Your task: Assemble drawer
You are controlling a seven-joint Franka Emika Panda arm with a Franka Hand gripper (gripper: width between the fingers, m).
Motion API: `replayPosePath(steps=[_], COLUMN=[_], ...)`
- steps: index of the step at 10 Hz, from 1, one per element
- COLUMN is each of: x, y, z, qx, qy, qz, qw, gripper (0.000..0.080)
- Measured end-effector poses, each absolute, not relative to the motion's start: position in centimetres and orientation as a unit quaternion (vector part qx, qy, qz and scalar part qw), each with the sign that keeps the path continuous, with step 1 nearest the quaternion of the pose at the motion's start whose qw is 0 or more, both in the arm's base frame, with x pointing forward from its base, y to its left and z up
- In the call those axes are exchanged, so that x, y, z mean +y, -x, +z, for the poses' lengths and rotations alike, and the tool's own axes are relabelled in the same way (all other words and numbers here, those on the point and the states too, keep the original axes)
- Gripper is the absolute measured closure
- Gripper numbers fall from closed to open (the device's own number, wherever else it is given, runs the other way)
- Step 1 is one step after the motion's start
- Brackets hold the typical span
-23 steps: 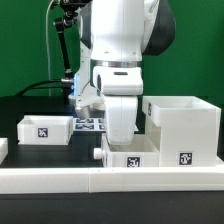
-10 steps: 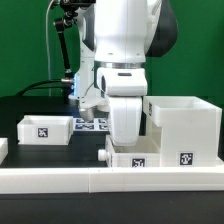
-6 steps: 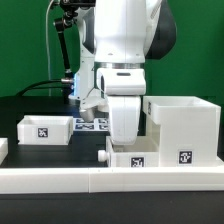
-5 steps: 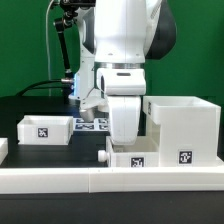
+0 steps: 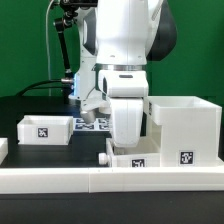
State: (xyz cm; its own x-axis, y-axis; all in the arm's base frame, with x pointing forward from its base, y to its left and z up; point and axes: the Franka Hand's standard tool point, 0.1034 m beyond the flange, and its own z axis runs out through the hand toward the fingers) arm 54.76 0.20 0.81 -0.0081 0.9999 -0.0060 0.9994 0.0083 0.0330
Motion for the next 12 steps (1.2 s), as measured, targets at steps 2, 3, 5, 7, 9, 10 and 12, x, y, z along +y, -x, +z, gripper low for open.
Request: replayPosePath(steps=[2, 3, 5, 7, 9, 10, 12], x=[0.1, 0.1, -0.1, 0.0, -0.6, -1.8, -3.9], y=[-54.7, -54.7, -54.9, -55.2, -55.6, -55.8, -56.3], z=[0.8, 0.8, 1.3, 2.6, 4.2, 4.5, 4.8], qx=[0.709, 0.709, 0.696, 0.683, 0.683, 0.684, 0.685], qy=[-0.705, -0.705, -0.717, -0.73, -0.729, -0.729, -0.728], qz=[0.01, 0.009, 0.01, 0.014, 0.015, 0.011, 0.006], qw=[0.014, 0.014, 0.015, 0.02, 0.025, 0.026, 0.027], gripper=[0.0753, 0.0753, 0.041, 0.0246, 0.0172, 0.0155, 0.015])
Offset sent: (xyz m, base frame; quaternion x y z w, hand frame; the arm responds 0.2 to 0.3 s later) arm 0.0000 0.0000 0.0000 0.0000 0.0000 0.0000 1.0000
